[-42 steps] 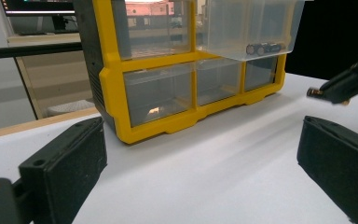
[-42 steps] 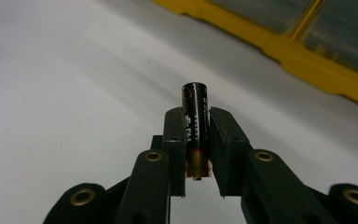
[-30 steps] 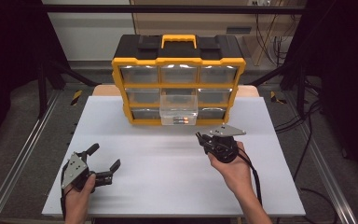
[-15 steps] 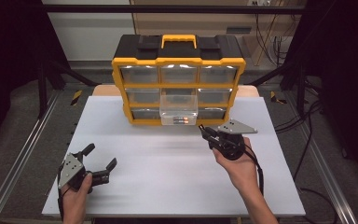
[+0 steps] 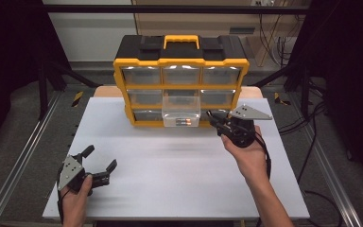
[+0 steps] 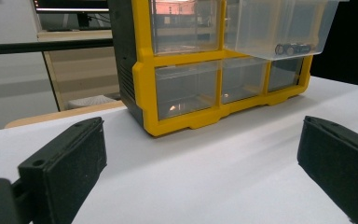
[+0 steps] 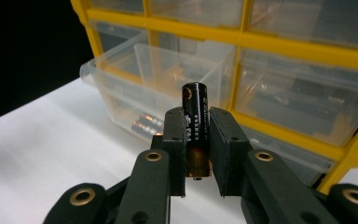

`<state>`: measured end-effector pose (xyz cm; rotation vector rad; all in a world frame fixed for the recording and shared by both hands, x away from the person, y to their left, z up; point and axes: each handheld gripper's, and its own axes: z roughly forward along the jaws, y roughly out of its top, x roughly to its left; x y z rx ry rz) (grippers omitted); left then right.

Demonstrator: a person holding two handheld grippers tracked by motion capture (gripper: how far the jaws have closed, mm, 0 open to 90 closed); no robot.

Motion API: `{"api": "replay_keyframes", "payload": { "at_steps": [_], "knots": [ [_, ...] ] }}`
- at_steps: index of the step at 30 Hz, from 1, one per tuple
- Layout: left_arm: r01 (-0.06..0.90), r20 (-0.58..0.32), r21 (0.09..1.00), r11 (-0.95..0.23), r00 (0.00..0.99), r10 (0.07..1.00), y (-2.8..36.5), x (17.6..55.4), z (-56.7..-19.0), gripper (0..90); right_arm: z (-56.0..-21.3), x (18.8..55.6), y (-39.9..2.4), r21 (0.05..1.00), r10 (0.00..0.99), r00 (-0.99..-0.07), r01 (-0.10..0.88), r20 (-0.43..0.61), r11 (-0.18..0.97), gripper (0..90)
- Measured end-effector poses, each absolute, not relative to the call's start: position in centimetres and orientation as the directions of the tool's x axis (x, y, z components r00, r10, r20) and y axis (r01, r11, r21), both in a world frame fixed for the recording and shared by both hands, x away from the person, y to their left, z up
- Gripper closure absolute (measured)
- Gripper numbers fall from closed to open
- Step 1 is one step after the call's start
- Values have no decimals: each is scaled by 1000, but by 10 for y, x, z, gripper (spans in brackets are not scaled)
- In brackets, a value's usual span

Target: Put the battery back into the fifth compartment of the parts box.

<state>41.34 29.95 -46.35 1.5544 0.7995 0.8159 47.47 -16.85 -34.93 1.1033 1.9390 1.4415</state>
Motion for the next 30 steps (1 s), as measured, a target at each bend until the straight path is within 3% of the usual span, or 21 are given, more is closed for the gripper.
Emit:
{"api": "replay_keyframes", "payload": {
  "at_steps": [12, 30],
  "knots": [
    [54, 75, 991, -123, 536, 841, 298, 414, -464, 11, -323, 498, -156, 946, 815, -568, 315, 118, 82, 769],
    [49, 90, 989, -141, 557, 825, 292, 415, -464, 11, -309, 529, -123, 933, 809, -584, 324, 65, 159, 769]
  ]
}}
